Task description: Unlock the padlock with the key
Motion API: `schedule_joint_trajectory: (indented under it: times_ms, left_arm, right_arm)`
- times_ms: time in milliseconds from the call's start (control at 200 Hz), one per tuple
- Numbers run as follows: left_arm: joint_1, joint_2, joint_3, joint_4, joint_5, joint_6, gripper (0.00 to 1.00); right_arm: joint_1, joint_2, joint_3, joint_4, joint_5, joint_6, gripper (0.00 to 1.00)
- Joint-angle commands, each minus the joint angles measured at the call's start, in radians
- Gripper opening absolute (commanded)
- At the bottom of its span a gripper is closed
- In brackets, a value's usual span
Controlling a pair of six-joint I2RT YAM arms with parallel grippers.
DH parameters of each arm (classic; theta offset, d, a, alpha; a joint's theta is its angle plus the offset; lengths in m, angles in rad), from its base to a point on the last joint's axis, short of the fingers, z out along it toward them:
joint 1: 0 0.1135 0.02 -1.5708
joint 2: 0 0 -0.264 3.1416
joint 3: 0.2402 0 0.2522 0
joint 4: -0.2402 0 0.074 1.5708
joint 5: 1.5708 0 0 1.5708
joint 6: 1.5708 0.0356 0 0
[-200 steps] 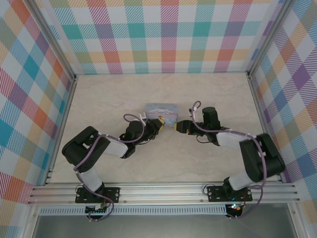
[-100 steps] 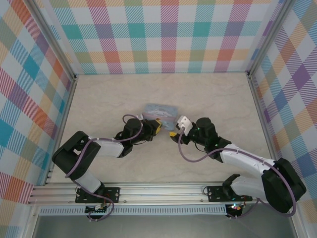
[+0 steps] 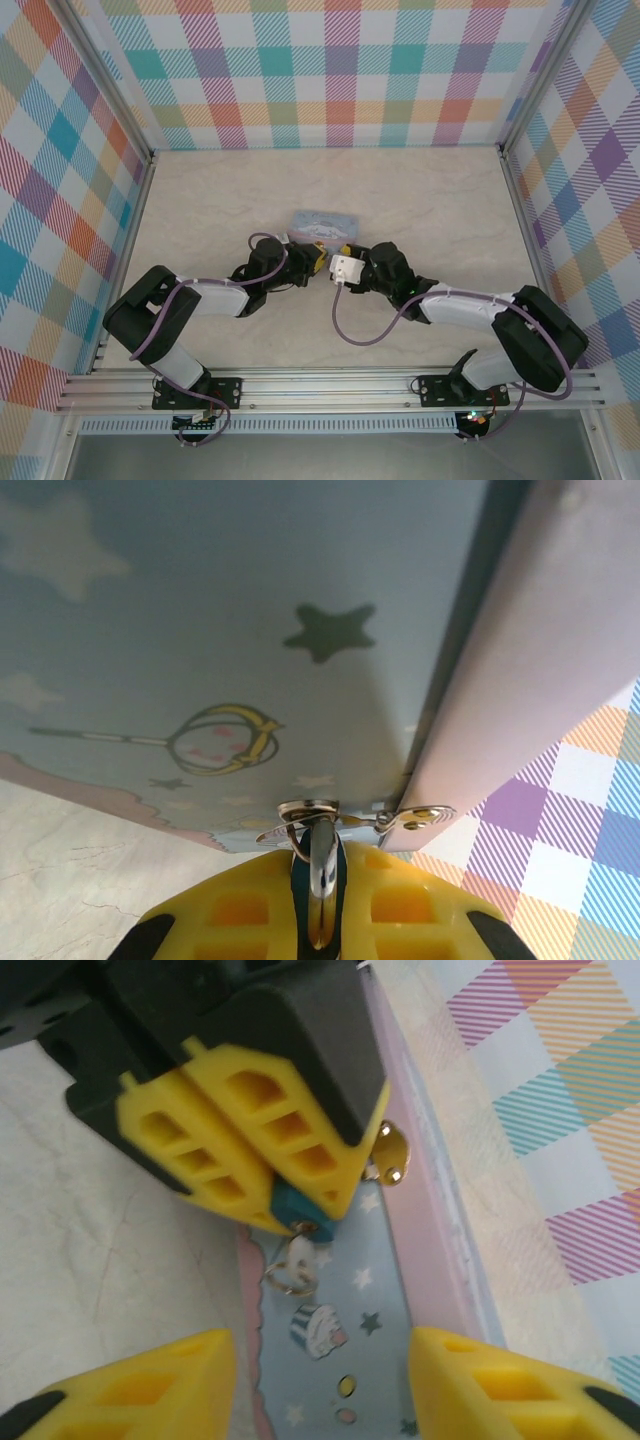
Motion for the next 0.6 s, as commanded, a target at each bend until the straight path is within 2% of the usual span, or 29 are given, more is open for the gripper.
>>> schedule_joint_trajectory:
  times_ms: [0,95,435,595]
  left_arm:
    - [0.009,-0.034,0.015,-0.002,0.008,-0.019,0.0]
    - [0.009,-0.028,0.017,0.001,0.01,-0.025,0.0]
    - [0.009,-0.025,0.016,0.008,0.009,-0.033,0.0]
    - [0.009,-0.024,0.016,0.01,0.009,-0.033,0.0]
  right_arm:
    - [0.007,0.025,0.048,0.069,0.0,-0.022,0.44]
    - [0.016,0.051,0.06,0.075,0.002,-0.02,0.4]
    - [0.044,0.093,0.047,0.096,0.028,-0.041,0.38]
    - [0.047,0.115,0.062,0.097,0.034,-0.031,0.3]
